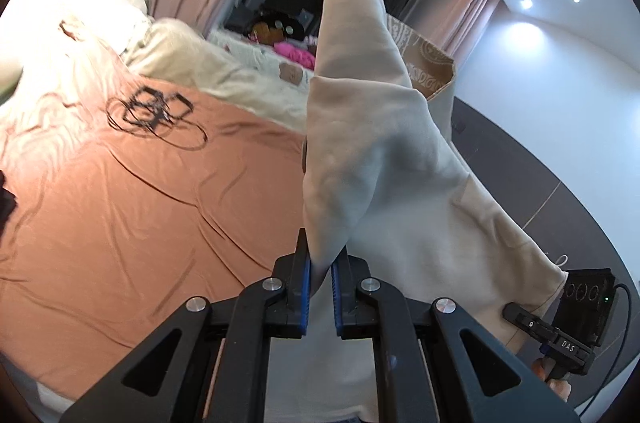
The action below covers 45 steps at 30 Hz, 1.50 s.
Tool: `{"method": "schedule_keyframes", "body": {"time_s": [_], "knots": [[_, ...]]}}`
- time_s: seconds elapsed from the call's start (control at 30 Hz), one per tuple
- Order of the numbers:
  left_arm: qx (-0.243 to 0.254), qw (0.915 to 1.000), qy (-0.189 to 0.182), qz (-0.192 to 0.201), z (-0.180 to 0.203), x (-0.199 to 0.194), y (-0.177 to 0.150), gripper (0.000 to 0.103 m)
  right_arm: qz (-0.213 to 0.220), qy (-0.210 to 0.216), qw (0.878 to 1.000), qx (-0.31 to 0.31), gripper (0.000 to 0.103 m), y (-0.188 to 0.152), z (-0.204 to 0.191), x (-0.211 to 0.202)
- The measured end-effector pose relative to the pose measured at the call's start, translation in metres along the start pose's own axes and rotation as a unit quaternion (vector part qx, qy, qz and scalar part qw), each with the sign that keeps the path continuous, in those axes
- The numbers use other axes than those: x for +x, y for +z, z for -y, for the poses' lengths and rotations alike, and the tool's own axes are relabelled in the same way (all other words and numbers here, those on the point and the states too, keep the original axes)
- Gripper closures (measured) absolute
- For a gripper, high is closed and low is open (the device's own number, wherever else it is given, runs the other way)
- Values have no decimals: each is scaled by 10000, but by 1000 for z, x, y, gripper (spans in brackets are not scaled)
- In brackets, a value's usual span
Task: Fold large clothes
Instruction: 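Carry the lifted grey-green garment with both grippers toward the clothes stack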
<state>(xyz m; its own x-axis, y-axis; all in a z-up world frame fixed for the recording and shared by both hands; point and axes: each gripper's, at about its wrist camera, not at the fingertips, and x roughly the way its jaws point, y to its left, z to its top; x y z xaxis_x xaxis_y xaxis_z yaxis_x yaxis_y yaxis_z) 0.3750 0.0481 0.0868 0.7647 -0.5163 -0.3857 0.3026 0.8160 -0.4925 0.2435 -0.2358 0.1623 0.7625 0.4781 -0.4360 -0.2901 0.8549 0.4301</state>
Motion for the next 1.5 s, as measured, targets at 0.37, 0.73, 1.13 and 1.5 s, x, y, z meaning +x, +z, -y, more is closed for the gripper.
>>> {"method": "schedule_keyframes", "body": {"time_s": [0.37,0.73,1.13,1.5], "knots": [[-167,9975,431,534,-59,-107,16,93,-257,538,9968,-525,85,-7,-89,36],[-452,9896,1001,932,-142,-191,27,93,-721,1120,9858,-1025,85,-16,-172,118],[-581,9735,1682,1434,-238,-271,45,95,-1266,1840,9622,-1558,85,-37,-287,217],[-914,9406,2680,1872,-323,-358,71,95,-1725,2720,9315,-1693,85,-69,-395,315]]}}
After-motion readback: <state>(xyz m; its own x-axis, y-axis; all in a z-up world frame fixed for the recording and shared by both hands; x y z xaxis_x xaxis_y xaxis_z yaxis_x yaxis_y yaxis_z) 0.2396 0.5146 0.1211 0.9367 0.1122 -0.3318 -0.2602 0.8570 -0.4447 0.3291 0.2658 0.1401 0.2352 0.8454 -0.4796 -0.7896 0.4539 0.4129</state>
